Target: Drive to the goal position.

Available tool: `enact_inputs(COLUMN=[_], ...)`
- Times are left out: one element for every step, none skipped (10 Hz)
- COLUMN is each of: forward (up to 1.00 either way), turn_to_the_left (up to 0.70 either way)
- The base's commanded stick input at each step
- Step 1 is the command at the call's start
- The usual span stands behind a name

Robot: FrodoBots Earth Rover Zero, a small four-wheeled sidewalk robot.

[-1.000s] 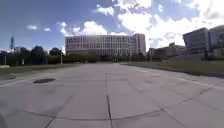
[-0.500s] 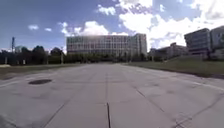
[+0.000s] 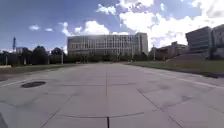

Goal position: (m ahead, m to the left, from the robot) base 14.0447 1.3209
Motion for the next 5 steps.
enact_inputs(forward=[0.70, 0.70, 0.70, 0.70, 0.70], turn_to_the_left=[0.00, 0.00, 0.00, 0.00, 0.00])
